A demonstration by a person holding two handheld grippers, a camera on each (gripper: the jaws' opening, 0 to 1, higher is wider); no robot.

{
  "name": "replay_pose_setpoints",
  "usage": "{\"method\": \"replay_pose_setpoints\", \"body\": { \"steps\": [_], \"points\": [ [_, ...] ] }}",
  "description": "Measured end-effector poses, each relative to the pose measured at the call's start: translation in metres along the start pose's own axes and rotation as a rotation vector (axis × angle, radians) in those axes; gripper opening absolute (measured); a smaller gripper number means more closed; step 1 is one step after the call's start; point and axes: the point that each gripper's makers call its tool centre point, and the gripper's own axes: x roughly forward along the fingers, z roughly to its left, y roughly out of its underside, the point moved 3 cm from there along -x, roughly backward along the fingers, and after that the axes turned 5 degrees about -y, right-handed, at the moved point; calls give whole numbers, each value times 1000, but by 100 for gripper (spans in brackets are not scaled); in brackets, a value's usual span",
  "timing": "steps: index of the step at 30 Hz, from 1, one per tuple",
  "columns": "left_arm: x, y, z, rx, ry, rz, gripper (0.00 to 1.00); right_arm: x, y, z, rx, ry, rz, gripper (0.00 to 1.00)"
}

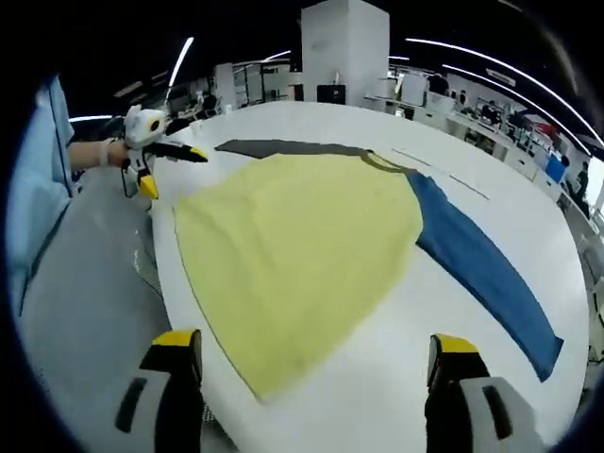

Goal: Fold the garment on the visible template until the final outline fits inside the template.

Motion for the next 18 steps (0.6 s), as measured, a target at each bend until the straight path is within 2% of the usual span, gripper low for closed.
{"method": "replay_pose_setpoints", "body": {
  "steps": [3, 8, 18],
  "points": [
    [0, -3, 1, 0, 0, -6, 97, -6, -3, -4, 42, 17, -39, 100],
    [3, -8, 4, 0, -3, -17, 97, -13, -4, -13, 74, 51, -62, 100],
    [7, -10, 8, 0, -6, -11, 95, -34, -5, -54, 190, 178, -156, 100]
  ]
}}
